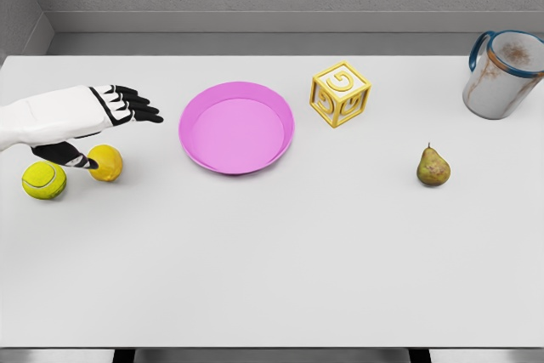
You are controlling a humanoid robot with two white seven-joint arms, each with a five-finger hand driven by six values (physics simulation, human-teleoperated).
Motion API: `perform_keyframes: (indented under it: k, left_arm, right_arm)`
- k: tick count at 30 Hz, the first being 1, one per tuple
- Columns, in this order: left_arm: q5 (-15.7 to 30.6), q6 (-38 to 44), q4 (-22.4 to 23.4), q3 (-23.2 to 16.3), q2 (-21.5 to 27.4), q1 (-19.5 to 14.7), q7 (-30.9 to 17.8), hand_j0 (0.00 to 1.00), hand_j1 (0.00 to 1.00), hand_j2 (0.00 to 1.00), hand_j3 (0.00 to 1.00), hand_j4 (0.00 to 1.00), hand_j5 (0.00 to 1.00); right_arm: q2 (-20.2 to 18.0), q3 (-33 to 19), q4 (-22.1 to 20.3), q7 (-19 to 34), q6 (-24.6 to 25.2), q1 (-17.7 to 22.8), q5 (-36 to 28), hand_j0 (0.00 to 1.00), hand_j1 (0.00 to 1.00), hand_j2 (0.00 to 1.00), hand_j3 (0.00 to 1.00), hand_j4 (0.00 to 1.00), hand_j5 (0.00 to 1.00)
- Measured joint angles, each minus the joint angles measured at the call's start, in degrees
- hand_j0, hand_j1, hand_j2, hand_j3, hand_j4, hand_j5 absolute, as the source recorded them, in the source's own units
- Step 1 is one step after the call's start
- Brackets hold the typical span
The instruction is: Put the lemon on the plate with left arm
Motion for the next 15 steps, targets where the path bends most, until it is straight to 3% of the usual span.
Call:
perform_keyframes:
  k: [15]
  left_arm:
    - [-4.7,0.0,2.1,-1.2,-1.7,-0.9,0.0,1.00,1.00,1.00,1.00,1.00,1.00]
  right_arm:
    - [0.0,0.0,0.3,0.0,0.1,0.3,0.0,1.00,1.00,1.00,1.00,1.00,1.00]
